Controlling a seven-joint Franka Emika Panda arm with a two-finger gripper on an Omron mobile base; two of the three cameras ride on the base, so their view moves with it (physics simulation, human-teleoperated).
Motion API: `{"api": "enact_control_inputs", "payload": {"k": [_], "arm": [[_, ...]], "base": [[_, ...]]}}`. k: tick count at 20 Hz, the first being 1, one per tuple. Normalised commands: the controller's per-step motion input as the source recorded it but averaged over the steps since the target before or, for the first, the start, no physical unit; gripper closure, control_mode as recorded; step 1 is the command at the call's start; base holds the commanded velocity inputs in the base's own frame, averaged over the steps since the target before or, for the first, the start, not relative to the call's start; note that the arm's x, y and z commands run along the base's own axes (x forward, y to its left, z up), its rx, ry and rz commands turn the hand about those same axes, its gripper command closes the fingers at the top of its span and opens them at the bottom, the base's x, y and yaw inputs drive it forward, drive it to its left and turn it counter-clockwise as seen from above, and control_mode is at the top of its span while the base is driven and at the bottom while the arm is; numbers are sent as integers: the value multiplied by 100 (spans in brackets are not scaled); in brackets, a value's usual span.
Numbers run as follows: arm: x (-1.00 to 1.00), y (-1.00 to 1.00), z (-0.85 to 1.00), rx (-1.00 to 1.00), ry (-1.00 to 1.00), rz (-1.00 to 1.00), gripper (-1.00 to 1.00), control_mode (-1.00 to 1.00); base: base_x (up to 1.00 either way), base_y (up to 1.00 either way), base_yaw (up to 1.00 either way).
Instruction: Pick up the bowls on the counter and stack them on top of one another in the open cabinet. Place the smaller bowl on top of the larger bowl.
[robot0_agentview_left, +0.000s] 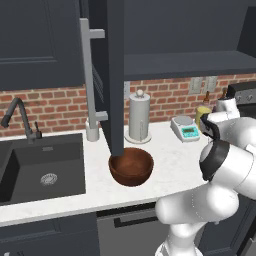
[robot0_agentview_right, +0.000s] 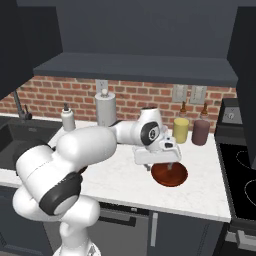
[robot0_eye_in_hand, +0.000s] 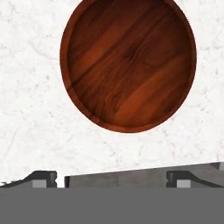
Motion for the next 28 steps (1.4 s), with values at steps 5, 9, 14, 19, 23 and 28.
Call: {"api": "enact_control_inputs", "payload": {"k": [5,9,14,19,23,28], "arm": [[15,15,-26,4,0,0,-100,-100],[27,11,-26,5,0,0,-100,-100],[34,4,-24,1,0,0,-100,-100],[36,0,-23,0,-6,0,-100,-100],[33,0,-31,0,-14,0,-100,-100],[17,0,-29,0,-11,0,-100,-100]], "base": [[0,0,0],[0,0,0],[0,0,0],[0,0,0],[0,0,0],[0,0,0]]}}
